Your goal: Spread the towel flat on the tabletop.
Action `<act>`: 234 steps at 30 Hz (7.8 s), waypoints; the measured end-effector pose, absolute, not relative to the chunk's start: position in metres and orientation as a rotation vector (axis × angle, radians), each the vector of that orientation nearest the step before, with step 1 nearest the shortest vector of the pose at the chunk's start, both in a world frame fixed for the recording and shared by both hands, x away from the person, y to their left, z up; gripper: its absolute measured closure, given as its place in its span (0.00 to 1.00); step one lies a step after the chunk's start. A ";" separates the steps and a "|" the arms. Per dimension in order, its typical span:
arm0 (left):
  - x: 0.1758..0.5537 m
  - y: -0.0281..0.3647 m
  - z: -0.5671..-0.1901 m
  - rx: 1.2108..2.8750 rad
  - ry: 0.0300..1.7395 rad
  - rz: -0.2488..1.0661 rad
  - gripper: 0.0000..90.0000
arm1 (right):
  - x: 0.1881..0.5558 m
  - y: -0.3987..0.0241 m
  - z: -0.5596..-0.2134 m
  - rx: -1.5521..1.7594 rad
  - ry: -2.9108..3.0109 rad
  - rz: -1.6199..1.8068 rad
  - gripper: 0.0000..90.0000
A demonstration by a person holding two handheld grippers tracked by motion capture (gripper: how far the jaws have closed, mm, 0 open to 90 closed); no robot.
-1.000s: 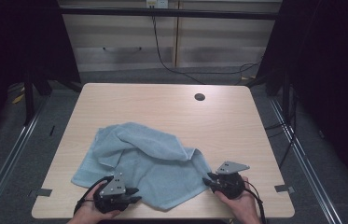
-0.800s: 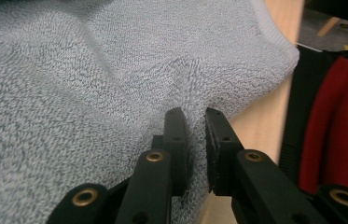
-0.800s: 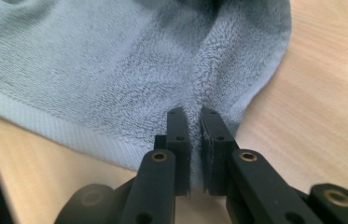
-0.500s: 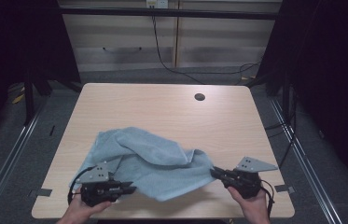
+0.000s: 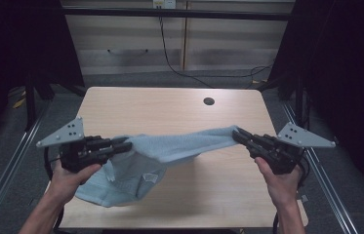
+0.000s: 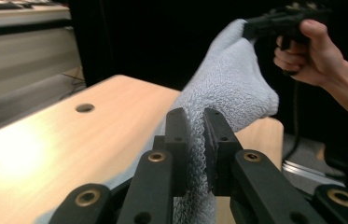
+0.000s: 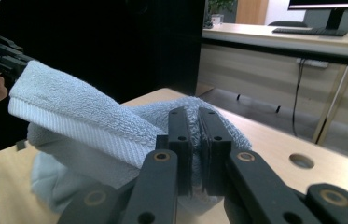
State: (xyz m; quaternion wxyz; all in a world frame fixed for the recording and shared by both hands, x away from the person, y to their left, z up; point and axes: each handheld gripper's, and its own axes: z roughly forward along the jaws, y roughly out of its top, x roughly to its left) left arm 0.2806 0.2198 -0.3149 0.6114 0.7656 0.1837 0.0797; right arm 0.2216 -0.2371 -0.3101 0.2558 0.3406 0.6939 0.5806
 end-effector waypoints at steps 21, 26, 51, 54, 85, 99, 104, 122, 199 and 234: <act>0.429 0.249 -0.348 1.717 0.930 0.276 0.63 | 0.387 -0.202 -0.324 1.196 1.944 1.412 0.68; 0.406 0.258 -0.371 1.755 0.879 0.238 0.65 | 0.370 -0.198 -0.343 1.192 1.998 1.408 0.67; 0.292 0.253 -0.499 2.120 0.783 0.049 0.51 | 0.287 -0.070 -0.496 1.008 2.559 1.364 0.67; 0.290 0.250 -0.501 2.139 0.785 0.042 0.49 | 0.289 -0.059 -0.504 1.003 2.599 1.356 0.65; 0.283 0.242 -0.432 1.802 0.603 -0.100 0.93 | 0.293 -0.089 -0.468 1.058 2.331 1.602 0.50; 0.337 0.247 -0.476 1.748 0.906 -0.135 0.93 | 0.277 -0.102 -0.492 1.038 2.441 1.574 0.50; 0.343 0.249 -0.483 1.730 0.919 -0.152 0.92 | 0.277 -0.091 -0.499 1.017 2.470 1.533 0.59; 0.332 0.197 -0.443 1.700 0.702 -0.243 0.90 | 0.274 -0.146 -0.379 0.871 2.145 1.689 0.99; 0.333 0.242 -0.282 1.652 0.537 0.314 0.96 | 0.323 -0.242 -0.274 1.005 1.788 1.617 0.99; 0.209 0.261 -0.465 1.864 0.576 -0.165 0.90 | 0.133 -0.241 -0.439 1.075 2.247 1.532 0.84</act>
